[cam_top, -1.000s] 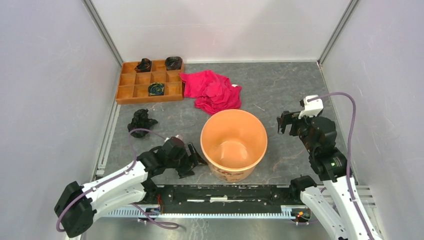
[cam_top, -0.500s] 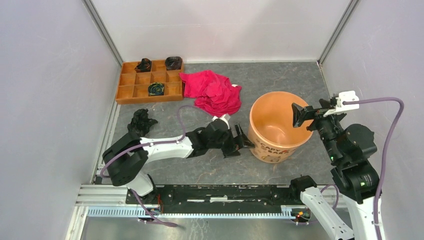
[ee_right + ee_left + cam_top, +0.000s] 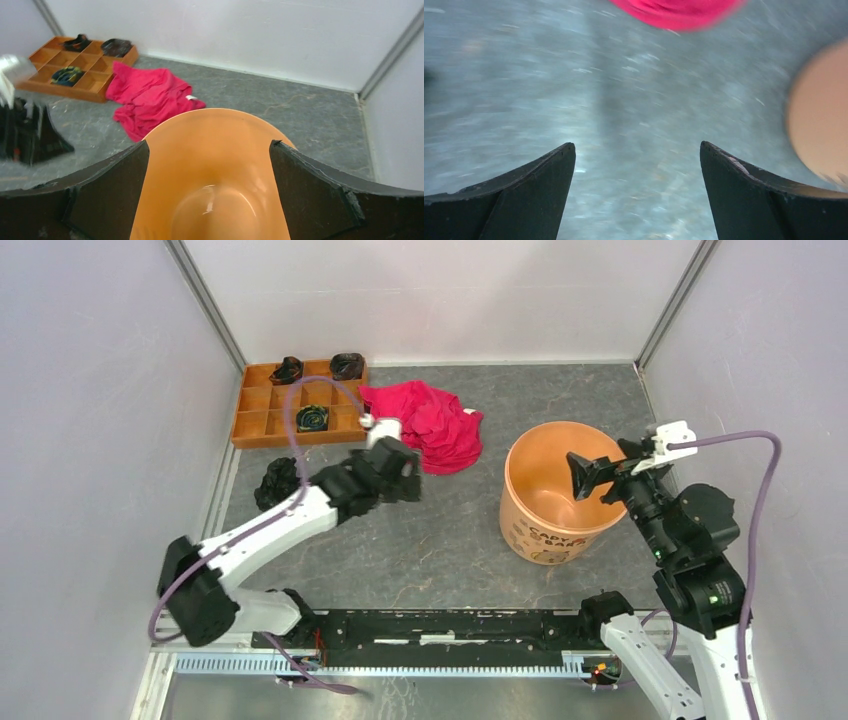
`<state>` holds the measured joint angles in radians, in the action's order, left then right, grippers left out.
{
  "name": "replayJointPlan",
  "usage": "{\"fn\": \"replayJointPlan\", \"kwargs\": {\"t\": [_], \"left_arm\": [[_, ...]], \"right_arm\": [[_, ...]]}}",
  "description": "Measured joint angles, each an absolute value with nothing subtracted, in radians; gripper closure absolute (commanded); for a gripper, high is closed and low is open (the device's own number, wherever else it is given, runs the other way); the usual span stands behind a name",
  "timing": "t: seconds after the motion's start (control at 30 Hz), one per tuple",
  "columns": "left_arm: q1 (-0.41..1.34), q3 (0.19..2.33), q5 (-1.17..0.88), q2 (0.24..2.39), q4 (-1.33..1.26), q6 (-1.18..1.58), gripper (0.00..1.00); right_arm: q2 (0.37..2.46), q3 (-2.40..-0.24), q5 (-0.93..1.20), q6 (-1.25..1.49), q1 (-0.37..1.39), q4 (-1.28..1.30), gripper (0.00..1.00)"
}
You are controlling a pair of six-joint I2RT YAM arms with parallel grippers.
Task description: Put the trash bags into the trash bin
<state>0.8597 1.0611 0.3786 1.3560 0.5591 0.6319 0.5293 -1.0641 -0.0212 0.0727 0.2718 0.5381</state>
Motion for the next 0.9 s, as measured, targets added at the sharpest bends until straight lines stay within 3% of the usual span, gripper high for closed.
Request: {"fn": "replayJointPlan", "kwargs": {"t": [0.2, 0.37, 0.67, 0.9], "left_arm": [[0.447, 1.042, 0.454, 1.208, 0.634, 0.487, 0.0], [0.133, 0.973, 0.518, 1.195, 0.608, 0.543, 0.0], [0.082, 0.888, 0.647, 1.195, 0.601, 0.751, 0.0], [-0.002, 0.84, 0.681, 1.196, 0.605, 0.826, 0.0]], "right_arm": [[0.596, -1.013, 0.142, 0.073, 0.272, 0.48, 0.02], [0.724, -1.028, 0.253, 0.074, 0.272, 0.453, 0.02], [0.797, -1.031, 0.486, 0.141, 0.29, 0.347, 0.02], [0.876, -1.033, 0.517, 0.16, 0.485, 0.275, 0.02]]}}
